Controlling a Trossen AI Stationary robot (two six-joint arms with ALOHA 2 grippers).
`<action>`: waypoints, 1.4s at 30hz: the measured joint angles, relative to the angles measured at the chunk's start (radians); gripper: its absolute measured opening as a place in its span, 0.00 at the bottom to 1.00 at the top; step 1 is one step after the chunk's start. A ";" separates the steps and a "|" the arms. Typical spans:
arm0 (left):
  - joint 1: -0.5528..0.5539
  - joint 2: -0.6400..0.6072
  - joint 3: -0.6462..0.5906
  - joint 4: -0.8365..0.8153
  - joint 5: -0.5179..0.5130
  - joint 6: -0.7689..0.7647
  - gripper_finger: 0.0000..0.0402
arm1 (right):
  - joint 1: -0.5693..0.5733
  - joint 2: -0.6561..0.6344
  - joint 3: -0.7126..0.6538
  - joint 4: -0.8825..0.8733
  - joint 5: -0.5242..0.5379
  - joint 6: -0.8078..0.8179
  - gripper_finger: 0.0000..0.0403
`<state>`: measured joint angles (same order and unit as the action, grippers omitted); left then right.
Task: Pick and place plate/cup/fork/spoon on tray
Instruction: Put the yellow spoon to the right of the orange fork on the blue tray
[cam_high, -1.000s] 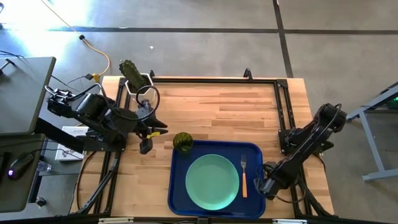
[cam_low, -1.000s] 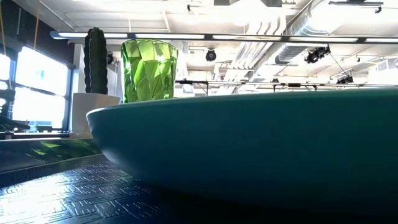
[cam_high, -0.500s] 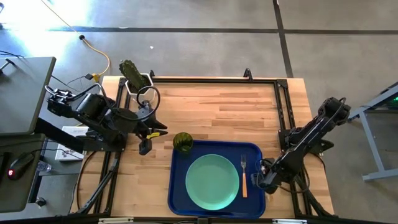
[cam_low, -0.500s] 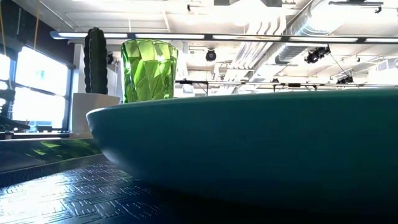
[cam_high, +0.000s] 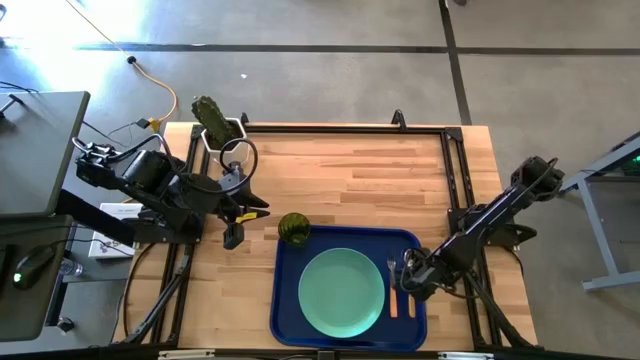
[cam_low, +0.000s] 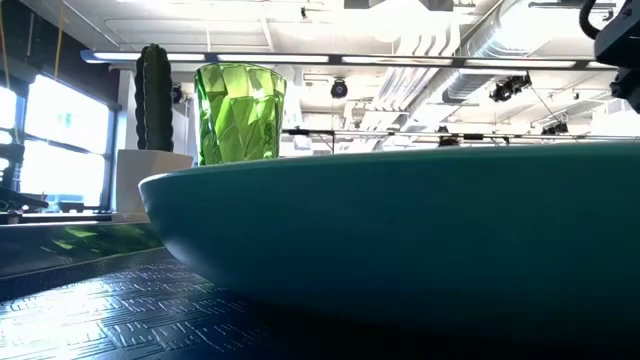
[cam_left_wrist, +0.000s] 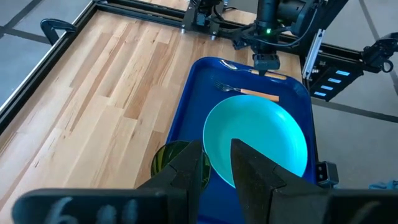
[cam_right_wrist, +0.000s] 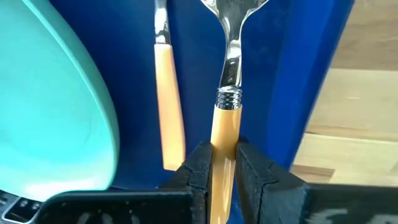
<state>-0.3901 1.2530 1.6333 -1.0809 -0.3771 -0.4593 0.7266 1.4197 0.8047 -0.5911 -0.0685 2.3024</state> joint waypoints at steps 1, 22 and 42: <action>0.000 0.000 0.000 0.000 0.000 0.000 0.18 | -0.004 0.000 0.000 0.000 0.008 0.000 0.06; 0.000 0.000 0.000 -0.003 0.000 0.027 0.18 | -0.031 0.221 0.099 -0.046 -0.023 0.005 0.06; 0.000 0.000 0.000 -0.025 0.001 0.017 0.18 | -0.032 0.245 0.099 -0.033 -0.055 0.003 0.12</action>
<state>-0.3902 1.2526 1.6333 -1.1062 -0.3763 -0.4423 0.6941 1.6646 0.9039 -0.6239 -0.1234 2.3058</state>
